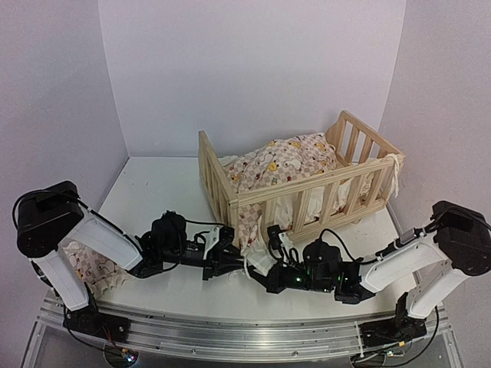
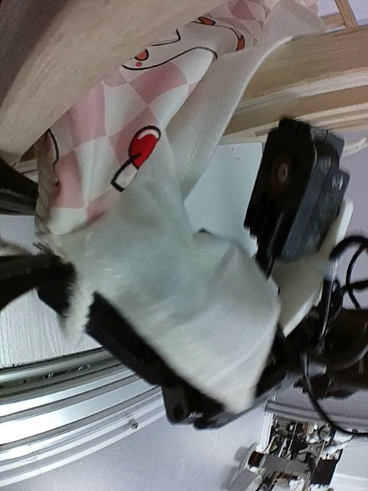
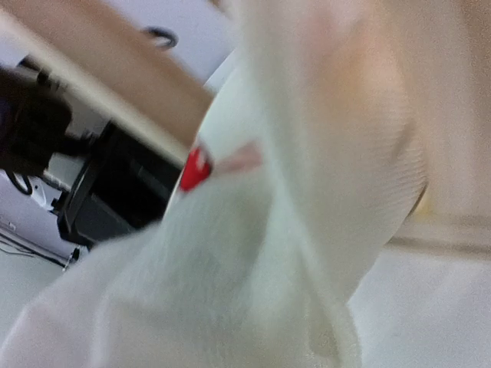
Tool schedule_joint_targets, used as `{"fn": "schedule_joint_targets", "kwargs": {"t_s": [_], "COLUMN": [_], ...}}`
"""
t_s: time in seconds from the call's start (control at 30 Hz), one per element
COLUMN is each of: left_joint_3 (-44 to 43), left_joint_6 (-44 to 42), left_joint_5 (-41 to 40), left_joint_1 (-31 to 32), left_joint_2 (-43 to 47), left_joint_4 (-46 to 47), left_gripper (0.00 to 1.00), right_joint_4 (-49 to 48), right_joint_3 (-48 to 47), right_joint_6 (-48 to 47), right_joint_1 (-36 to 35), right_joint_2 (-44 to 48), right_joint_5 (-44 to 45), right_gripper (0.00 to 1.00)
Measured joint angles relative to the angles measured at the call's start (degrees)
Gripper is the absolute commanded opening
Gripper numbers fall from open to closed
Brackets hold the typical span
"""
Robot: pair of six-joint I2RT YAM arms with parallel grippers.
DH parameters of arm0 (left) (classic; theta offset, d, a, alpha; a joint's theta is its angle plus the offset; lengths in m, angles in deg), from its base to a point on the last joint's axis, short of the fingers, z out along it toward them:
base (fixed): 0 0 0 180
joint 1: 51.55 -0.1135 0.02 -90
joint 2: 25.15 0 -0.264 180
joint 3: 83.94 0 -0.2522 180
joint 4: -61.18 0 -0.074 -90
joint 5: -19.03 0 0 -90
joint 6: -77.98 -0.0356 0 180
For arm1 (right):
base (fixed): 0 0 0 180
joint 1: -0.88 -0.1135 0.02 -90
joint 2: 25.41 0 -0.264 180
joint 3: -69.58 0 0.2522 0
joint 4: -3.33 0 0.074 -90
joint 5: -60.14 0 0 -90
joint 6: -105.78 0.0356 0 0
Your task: Set up the pet bed
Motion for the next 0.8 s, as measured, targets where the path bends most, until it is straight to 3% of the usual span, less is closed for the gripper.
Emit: {"fn": "schedule_joint_targets", "kwargs": {"t_s": [0.2, 0.33, 0.43, 0.53, 0.8], "left_joint_3": [2.6, 7.9, 10.8, 13.0, 13.2], "left_joint_6": [0.2, 1.4, 4.1, 7.3, 11.0], "left_joint_5": [-0.7, -3.0, -7.3, -11.5, -20.2], "left_joint_1": [-0.1, 0.2, 1.2, 2.0, 2.3], "left_joint_2": [10.8, 22.6, 26.1, 24.1, 4.3], "left_joint_4": [-4.9, -8.5, -12.3, -14.6, -8.2], "left_gripper": [0.48, 0.48, 0.49, 0.53, 0.63], "right_joint_4": [-0.3, -0.4, -0.4, -0.4, -0.6], "right_joint_3": [0.2, -0.2, -1.6, -3.0, -3.6], "right_joint_6": [1.6, 1.9, 2.1, 2.1, 2.7], "right_joint_1": [0.6, 0.8, 0.8, 0.8, 0.8], "right_joint_2": [0.1, 0.0, -0.4, -0.8, -1.0], "right_joint_5": [1.7, 1.9, 1.8, 1.2, 0.7], "right_gripper": [0.00, 0.00, 0.00, 0.00, 0.00]}}
